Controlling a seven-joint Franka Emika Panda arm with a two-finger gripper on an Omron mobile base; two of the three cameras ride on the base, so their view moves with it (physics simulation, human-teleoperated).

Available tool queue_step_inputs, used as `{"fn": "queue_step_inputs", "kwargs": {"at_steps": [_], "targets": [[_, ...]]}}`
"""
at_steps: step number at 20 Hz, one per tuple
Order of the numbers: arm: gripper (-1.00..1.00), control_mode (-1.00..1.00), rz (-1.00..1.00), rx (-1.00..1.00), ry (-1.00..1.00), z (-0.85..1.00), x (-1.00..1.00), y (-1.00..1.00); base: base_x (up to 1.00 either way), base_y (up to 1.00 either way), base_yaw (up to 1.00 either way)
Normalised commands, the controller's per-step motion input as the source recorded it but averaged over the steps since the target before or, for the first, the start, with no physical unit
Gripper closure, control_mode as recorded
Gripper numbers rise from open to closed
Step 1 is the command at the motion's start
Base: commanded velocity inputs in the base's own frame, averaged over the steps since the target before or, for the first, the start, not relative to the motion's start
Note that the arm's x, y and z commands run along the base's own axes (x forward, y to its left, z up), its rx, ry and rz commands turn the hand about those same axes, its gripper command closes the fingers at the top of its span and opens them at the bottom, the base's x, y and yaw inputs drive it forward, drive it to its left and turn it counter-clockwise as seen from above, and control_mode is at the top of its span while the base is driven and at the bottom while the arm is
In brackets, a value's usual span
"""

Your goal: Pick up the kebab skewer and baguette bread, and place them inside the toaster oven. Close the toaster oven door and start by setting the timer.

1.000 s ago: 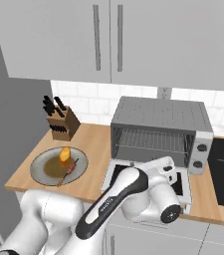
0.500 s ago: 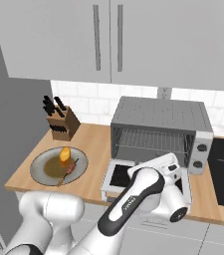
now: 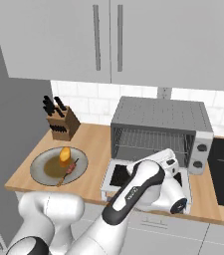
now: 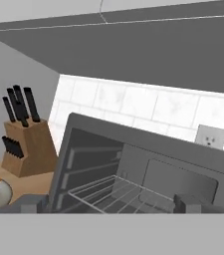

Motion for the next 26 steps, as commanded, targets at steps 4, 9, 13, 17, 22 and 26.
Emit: {"fn": "queue_step_inputs", "kwargs": {"at_steps": [4, 9, 13, 17, 22, 26], "targets": [[-1.00, -1.00, -0.01, 0.01, 0.06, -0.03, 0.35, 0.24, 0.00, 0.00, 0.00], [-1.00, -1.00, 0.00, 0.03, 0.05, -0.05, 0.41, 0.03, 0.00, 0.00, 0.00], [-1.00, -1.00, 0.00, 0.05, 0.05, -0.11, 0.41, 0.00, 0.00, 0.00, 0.00], [-1.00, -1.00, -0.02, 0.07, 0.08, -0.11, 0.41, 0.00, 0.00, 0.00, 0.00], [-1.00, -1.00, -0.04, 0.05, 0.05, 0.00, 0.29, 0.11, 0.00, 0.00, 0.00], [-1.00, -1.00, -0.05, 0.06, 0.00, 0.00, 0.02, 0.17, 0.00, 0.00, 0.00]]}}
